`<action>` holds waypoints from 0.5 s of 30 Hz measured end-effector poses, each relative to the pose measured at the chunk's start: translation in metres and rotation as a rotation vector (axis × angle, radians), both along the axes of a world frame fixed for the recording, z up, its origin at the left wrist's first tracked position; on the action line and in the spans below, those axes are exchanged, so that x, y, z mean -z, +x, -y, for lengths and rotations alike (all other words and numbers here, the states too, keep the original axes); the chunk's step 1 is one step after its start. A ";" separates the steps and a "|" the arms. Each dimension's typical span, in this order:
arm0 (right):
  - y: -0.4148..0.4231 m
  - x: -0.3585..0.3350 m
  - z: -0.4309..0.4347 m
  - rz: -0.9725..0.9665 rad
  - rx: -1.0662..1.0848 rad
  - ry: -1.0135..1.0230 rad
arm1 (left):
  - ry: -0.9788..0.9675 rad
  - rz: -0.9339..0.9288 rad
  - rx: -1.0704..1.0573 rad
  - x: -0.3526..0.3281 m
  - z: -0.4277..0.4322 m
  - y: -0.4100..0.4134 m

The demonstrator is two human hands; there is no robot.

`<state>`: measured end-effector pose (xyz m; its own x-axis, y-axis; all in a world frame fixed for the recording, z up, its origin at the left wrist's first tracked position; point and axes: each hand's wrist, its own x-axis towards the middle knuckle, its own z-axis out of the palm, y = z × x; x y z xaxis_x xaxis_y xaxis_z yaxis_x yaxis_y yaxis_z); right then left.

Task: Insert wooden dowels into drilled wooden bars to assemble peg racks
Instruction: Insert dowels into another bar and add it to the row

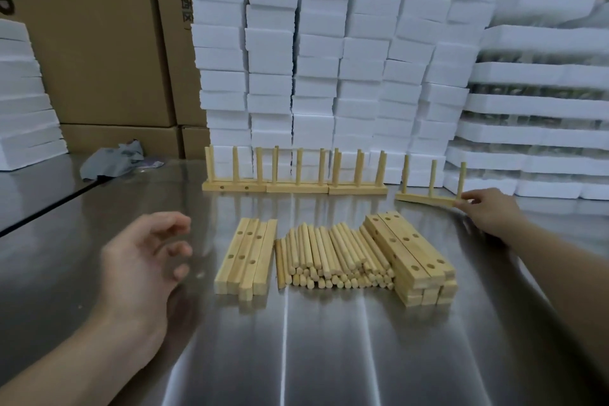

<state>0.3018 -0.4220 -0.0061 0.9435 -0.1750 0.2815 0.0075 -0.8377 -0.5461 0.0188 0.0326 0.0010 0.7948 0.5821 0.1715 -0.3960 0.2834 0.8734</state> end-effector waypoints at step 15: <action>0.069 0.004 -0.007 0.006 0.022 -0.060 | -0.059 -0.075 0.112 0.018 -0.038 0.036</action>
<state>0.3705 -0.4148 -0.0104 0.9377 -0.1786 0.2979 -0.0083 -0.8689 -0.4949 0.0548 0.0701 -0.0174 0.8646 0.4965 0.0771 -0.2932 0.3739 0.8799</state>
